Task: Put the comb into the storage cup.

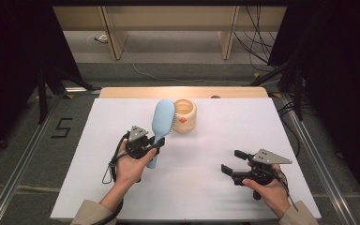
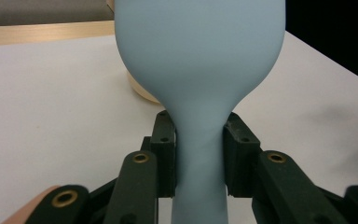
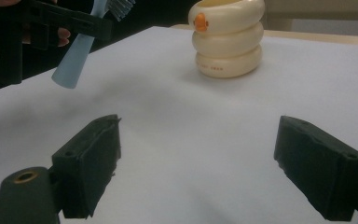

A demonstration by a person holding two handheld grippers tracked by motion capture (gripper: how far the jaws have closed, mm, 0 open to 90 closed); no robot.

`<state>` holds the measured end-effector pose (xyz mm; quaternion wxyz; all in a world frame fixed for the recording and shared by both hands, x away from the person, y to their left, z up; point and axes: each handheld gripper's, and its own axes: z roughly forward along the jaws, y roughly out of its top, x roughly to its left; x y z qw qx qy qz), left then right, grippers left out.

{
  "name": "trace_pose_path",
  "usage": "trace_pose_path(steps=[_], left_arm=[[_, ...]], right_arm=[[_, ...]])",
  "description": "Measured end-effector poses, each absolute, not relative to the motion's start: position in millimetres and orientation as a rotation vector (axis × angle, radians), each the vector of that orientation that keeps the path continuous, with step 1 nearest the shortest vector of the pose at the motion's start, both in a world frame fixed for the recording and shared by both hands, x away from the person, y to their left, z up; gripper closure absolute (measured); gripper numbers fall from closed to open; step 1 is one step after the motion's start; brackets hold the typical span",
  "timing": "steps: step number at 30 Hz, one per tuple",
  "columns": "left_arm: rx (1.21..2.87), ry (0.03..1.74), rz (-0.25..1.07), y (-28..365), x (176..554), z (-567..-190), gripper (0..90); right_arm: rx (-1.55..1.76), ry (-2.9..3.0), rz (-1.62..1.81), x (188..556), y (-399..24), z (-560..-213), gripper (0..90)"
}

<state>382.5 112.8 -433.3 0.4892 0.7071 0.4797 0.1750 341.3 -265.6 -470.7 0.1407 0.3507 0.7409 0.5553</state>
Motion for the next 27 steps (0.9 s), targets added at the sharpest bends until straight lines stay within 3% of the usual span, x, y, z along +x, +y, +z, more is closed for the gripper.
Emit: trace_pose_path(steps=[27], left_arm=[[1.716, 1.131, 0.418, 104.3, 375.6, -426.5, 69.1]], right_arm=[[1.04, 2.134, 1.65, 347.5, -251.6, -472.9, 15.5]])
